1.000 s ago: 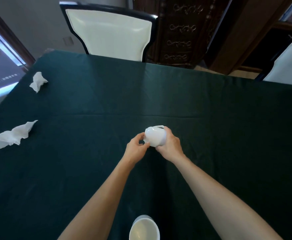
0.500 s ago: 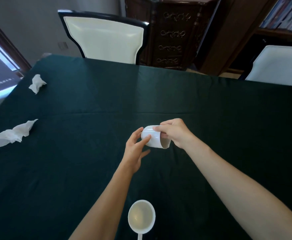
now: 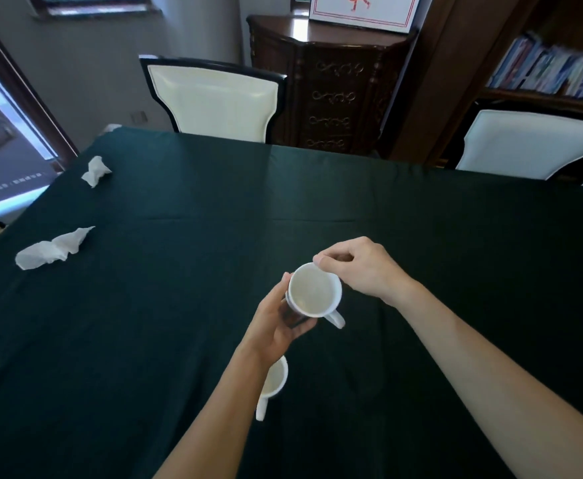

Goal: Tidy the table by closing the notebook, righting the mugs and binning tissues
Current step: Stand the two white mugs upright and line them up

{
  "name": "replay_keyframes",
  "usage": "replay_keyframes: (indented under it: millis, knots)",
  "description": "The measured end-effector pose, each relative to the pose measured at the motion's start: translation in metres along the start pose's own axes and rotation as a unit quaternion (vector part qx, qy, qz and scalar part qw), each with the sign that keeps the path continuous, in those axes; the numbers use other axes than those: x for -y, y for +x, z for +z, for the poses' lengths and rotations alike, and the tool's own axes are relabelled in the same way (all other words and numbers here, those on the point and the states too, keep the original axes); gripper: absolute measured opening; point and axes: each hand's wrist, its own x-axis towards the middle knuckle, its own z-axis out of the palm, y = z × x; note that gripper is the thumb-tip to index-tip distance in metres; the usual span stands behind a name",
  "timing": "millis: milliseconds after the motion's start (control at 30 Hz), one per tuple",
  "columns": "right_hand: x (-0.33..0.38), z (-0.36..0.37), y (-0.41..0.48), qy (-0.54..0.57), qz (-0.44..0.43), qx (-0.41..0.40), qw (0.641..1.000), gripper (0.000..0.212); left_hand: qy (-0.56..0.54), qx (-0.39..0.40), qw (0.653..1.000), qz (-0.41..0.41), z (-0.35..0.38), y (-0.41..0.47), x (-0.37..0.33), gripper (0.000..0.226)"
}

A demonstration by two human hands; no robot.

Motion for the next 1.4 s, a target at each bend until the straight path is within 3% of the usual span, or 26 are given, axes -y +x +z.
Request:
replay_keyframes:
  millis: [167,300,500,667,900,1067,1233,1400]
  knots:
    - [-0.049,0.005,-0.05,0.162,0.035,0.152,0.974,0.03,0.028,-0.027,0.998,-0.049,0.017,-0.036,0.038,0.047]
    - [-0.09,0.021,-0.09,0.253,0.049,0.193,0.947,0.028,0.021,-0.043,0.997,-0.06,0.022,-0.055,0.07,0.04]
    - [-0.137,0.056,-0.124,0.376,0.069,0.139,0.914,0.031,-0.019,-0.137,0.989,-0.055,0.023,-0.077,0.104,0.054]
    - [-0.146,0.084,-0.136,0.427,0.111,0.043,0.896,0.027,-0.022,-0.166,0.986,-0.01,0.03,-0.085,0.119,0.033]
    - [-0.149,0.113,-0.129,0.424,0.159,-0.043,0.891,0.027,-0.005,-0.186,0.982,0.029,0.023,-0.079,0.138,0.023]
    - [-0.154,0.131,-0.118,0.431,0.19,-0.07,0.879,0.028,0.013,-0.18,0.983,0.014,0.016,-0.067,0.14,0.022]
    - [-0.159,0.142,-0.115,0.444,0.204,-0.074,0.869,0.018,0.025,-0.192,0.981,-0.008,0.011,-0.064,0.141,0.037]
    - [-0.169,0.15,-0.121,0.468,0.203,-0.058,0.858,0.035,0.073,-0.182,0.981,-0.006,0.009,-0.064,0.146,0.031]
